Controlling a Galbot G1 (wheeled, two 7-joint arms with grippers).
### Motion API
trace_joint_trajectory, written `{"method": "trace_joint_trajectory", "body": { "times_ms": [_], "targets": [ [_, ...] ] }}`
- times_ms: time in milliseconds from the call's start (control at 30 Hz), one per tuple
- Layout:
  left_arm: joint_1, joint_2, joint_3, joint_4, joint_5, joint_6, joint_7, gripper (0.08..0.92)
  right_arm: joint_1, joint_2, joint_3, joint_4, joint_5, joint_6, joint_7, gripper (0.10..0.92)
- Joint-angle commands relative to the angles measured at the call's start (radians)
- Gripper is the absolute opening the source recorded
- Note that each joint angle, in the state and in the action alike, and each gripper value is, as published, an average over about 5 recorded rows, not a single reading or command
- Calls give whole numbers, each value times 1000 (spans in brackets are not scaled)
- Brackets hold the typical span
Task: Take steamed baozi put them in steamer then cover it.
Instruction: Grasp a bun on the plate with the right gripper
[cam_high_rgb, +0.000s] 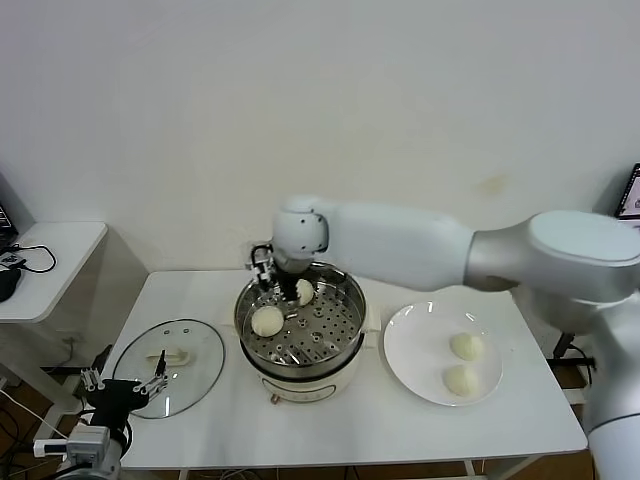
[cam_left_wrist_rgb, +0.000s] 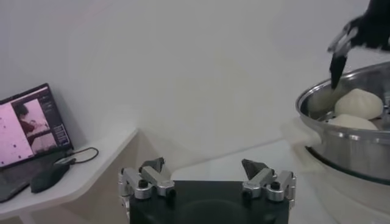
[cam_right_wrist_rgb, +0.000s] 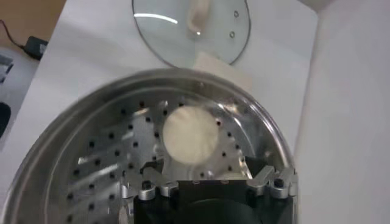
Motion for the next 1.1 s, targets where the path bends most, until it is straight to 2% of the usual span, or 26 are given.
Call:
{"method": "trace_joint_trajectory", "body": {
  "times_ms": [33,233,400,667,1100],
  "targets": [
    [-2,0,10,-5,2,3,0,823,141,-378,-23,239,-67,68,-113,823],
    [2,-3,33,-15,15,8,0,823,53,-644,-8,340,-172,107,-133,823],
    [15,-3,44,-17,28,9,0,823,-63,-806,35,364,-283,210,-173,823],
    [32,-12,52,-14,42,6,-1,823,-338,-902,204,354,-430,357,-208,823],
    [52,-25,60,-11,59,1,-2,823,-680,-905,420,334,-544,396,-184,823]
  ]
}}
